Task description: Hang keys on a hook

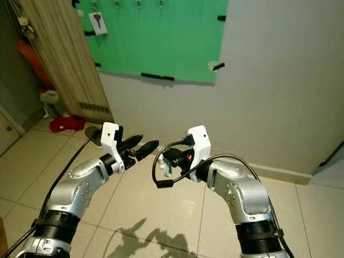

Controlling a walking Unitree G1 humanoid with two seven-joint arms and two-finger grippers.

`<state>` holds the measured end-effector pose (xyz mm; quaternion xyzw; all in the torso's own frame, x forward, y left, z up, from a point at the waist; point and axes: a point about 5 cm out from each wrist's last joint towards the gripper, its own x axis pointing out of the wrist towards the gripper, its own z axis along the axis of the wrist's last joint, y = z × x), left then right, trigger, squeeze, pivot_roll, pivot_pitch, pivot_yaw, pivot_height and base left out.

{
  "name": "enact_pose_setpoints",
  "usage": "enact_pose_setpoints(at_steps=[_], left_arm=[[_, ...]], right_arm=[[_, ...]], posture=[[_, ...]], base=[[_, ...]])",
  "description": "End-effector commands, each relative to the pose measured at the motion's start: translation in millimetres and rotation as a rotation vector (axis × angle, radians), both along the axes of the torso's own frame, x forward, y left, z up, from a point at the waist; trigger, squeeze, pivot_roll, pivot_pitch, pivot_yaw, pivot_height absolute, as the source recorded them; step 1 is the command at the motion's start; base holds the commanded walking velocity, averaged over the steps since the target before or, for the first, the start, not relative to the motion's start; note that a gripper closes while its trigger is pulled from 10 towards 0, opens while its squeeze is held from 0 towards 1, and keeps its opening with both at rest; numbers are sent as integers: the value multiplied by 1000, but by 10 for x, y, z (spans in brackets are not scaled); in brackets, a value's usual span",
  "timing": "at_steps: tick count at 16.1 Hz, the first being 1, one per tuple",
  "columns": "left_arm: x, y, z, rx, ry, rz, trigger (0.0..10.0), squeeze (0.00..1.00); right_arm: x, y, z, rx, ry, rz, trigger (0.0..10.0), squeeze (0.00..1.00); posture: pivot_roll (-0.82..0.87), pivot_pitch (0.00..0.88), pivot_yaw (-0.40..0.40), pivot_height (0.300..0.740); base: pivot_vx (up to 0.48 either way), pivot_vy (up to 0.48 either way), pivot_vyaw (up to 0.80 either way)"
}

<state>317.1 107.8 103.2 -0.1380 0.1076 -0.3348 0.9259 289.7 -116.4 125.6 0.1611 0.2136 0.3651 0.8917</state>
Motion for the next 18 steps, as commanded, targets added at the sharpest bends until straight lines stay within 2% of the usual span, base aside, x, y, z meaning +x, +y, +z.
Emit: enact_pose_setpoints(at_steps=[1, 2, 4, 5, 7, 10, 13, 15, 16, 17, 18], left_arm=[[12, 45, 19, 70, -41, 45, 10000, 0], [38, 112, -4, 123, -63, 135, 10000, 0], [63, 346, -4, 217, -112, 384, 10000, 0], [39, 394, -14, 258, -123, 422, 10000, 0], [1, 366, -39, 286, -132, 402, 10000, 0], [-7, 321, -77, 312, -138, 377, 10000, 0], [-33, 304, -83, 366, -179, 354, 10000, 0], [-41, 316, -65, 354, -193, 378, 10000, 0], [-41, 316, -68, 355, -192, 376, 10000, 0], [-40, 317, -72, 355, -190, 374, 10000, 0], [-41, 315, -79, 344, -182, 371, 10000, 0]], right_arm=[[45, -51, 42, 57, 32, -44, 0, 0], [65, -69, 29, 75, 39, -86, 0, 0], [114, -119, 11, 56, -31, -210, 0, 0], [109, -122, 5, 48, -44, -236, 0, 0], [66, -76, -38, 51, -18, -226, 0, 0], [-16, 5, -195, 81, 123, -202, 0, 0], [8, -36, -213, 158, 177, -247, 0, 0], [49, -75, -184, 239, 208, -306, 0, 0], [89, -116, -199, 313, 257, -382, 0, 0], [107, -139, -208, 351, 281, -419, 0, 0], [90, -125, -233, 349, 297, -418, 0, 0]], posture=[[-8, 0, 83, 740], [-8, 0, 83, 740], [-9, 0, 82, 740], [-7, 0, 82, 740], [-7, 0, 85, 740], [-5, 0, 90, 740], [-6, 0, 91, 740], [-7, 0, 91, 740], [-8, 0, 91, 740], [-9, 0, 91, 740], [-9, 0, 92, 740]], base=[[0, 0, 0], [0, 0, 0], [0, 0, 0], [0, 0, 0], [0, 0, 0], [0, 0, 0], [0, 0, 0], [0, 0, 0], [0, 0, 0], [0, 0, 0], [0, 0, 0]])
